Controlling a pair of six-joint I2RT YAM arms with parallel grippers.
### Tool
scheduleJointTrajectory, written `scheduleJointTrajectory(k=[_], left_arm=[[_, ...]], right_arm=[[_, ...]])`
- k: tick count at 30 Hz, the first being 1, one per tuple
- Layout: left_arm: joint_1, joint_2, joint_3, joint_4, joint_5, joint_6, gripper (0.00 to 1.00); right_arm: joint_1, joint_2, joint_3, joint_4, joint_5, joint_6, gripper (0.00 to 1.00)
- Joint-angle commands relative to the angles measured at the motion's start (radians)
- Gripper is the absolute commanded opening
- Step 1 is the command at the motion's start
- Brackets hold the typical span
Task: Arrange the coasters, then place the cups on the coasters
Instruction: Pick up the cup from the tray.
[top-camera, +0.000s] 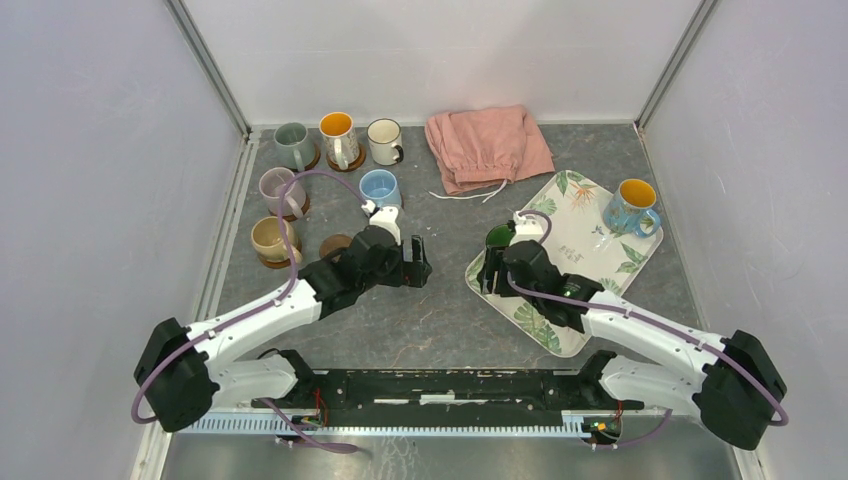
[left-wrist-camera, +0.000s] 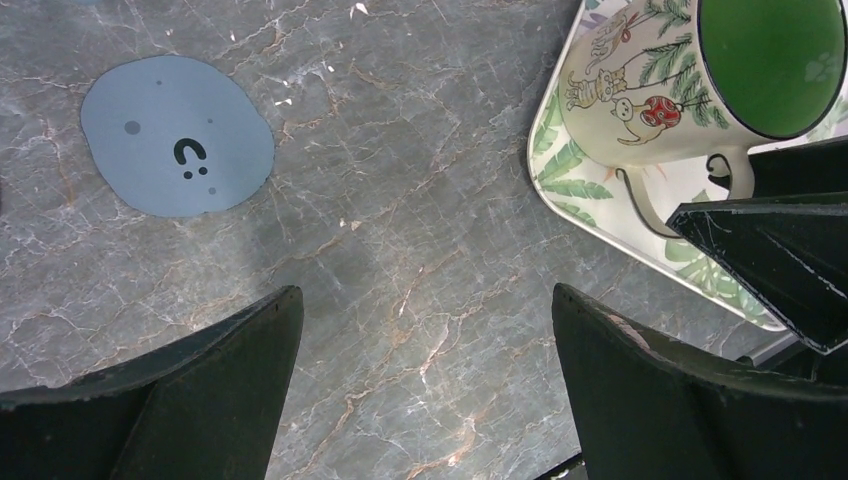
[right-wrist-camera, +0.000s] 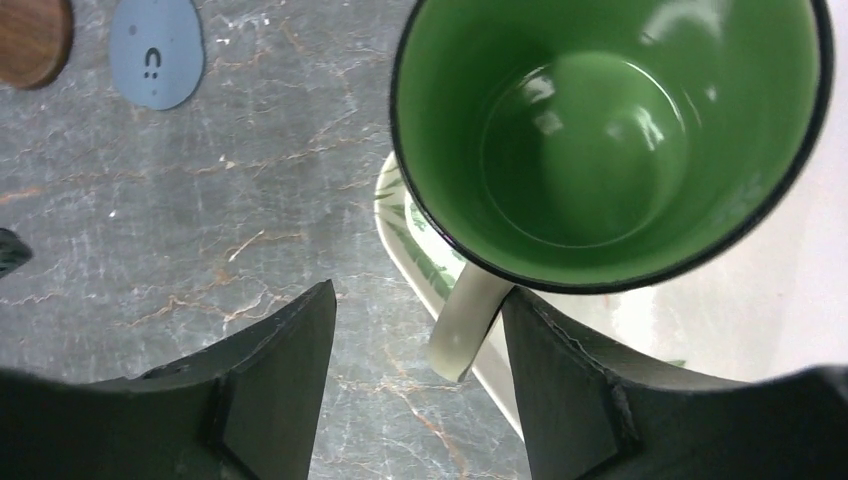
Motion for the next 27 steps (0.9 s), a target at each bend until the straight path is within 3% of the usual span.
scheduleJointTrajectory(k=[1, 7, 15, 27], left_arm=[[-0.014, 0.011, 0.022, 0.045, -0.044, -0.058, 1.0], [-0.063, 0.063, 0.046, 0.064, -0.073, -0.083, 1.0], [-0.164, 0.154, 0.096, 0.098, -0.133, -0.107, 1.0], [-0.282, 0.335, 0.237, 0.122, -0.165, -0.104, 1.0]], right_arm=[[0.016, 0.01, 0.075, 0.078, -0.039, -0.027, 0.69], [0.016, -0.022, 0.1, 0.037, 0.001, -0.09, 0.75], [0.015, -0.141, 0.152, -0.133, 0.209, -0.197, 0.84], [0.015, -0.29, 0.197, -0.244, 0.421, -0.291, 0.92]])
